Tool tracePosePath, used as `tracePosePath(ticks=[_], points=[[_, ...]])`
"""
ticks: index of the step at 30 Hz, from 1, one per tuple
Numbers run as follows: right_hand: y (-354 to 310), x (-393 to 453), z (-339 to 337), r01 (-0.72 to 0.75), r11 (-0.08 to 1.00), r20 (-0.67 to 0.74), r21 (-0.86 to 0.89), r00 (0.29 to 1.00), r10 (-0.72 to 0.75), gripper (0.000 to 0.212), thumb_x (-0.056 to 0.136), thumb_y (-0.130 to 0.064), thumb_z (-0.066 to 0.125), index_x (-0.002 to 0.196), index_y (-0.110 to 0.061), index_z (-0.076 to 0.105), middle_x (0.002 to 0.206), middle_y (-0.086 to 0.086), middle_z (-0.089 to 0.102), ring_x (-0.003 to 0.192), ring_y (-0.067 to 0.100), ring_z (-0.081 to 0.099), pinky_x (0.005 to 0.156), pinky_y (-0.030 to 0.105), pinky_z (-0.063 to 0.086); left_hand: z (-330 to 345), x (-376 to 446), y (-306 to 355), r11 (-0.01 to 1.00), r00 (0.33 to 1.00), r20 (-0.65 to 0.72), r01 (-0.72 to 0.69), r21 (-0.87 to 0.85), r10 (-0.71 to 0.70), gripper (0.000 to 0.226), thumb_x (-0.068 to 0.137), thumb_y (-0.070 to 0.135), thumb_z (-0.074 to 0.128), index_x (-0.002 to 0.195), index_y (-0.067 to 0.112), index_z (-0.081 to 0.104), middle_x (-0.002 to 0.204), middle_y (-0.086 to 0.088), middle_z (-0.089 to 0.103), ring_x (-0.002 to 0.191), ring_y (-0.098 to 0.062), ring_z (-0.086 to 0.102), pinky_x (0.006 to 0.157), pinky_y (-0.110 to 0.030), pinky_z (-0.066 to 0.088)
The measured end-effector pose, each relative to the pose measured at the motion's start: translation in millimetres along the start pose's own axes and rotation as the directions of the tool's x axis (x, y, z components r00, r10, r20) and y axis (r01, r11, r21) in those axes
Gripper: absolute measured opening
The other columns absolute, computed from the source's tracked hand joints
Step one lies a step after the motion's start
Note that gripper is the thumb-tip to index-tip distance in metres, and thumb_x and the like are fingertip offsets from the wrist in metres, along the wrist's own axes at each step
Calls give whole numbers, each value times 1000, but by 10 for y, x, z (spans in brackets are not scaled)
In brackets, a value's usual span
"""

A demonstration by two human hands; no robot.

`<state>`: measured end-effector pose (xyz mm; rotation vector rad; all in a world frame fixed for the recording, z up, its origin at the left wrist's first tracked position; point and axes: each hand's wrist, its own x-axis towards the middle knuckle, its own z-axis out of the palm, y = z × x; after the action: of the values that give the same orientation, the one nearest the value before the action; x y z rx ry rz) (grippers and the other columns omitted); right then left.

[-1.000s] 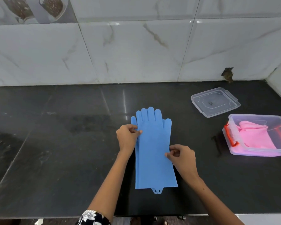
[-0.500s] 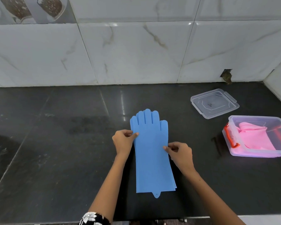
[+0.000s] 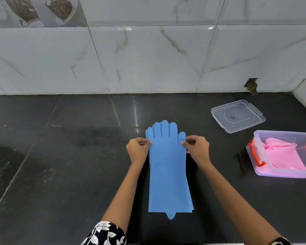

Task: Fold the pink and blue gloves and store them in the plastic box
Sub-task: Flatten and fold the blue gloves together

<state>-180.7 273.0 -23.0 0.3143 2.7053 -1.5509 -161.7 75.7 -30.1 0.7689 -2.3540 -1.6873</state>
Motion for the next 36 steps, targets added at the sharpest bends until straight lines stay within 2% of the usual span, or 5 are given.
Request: tracePosePath(ticks=[13, 18, 24, 32, 36], points=[[120, 88, 101, -40, 999, -11, 25, 999, 40, 17, 81, -13, 72, 94, -3, 70, 86, 9, 71, 81, 22, 68, 76, 43, 59, 30, -65, -122, 999, 997, -83, -8, -31, 6, 12, 74, 13, 78, 76, 5, 70, 70, -2, 69, 66, -14, 66, 73, -35, 59], [76, -21, 8, -98, 995, 38, -32, 994, 99, 39, 82, -19, 72, 116, -3, 62, 99, 9, 71, 89, 21, 67, 81, 44, 58, -40, -129, -55, 996, 999, 18, -50, 78, 49, 17, 73, 11, 79, 86, 4, 70, 80, -4, 69, 76, -17, 66, 71, -24, 54], [277, -836, -289, -97, 992, 241, -75, 964, 113, 36, 76, -21, 77, 108, -15, 61, 80, -2, 71, 69, 12, 68, 54, 23, 53, -326, -721, -261, 974, 976, 215, -72, 215, 25, 20, 67, 16, 85, 78, 10, 69, 73, 2, 69, 67, -6, 64, 55, -9, 49], [347, -1258, -419, -115, 993, 253, -26, 960, 118, 11, 75, -17, 78, 81, -17, 69, 72, -2, 71, 64, 10, 68, 51, 19, 54, -443, -1145, -322, 965, 977, 213, -53, 256, -3, 13, 77, 15, 76, 68, 12, 68, 69, 4, 69, 65, -7, 66, 57, -12, 50], [372, -1277, -393, -128, 992, 250, -14, 960, 128, 13, 73, -14, 79, 81, -14, 69, 70, 1, 71, 60, 12, 68, 50, 19, 53, -489, -1118, -351, 982, 978, 192, 48, 185, -85, 13, 80, 12, 73, 71, 6, 66, 75, -6, 71, 74, -20, 69, 70, -33, 58]])
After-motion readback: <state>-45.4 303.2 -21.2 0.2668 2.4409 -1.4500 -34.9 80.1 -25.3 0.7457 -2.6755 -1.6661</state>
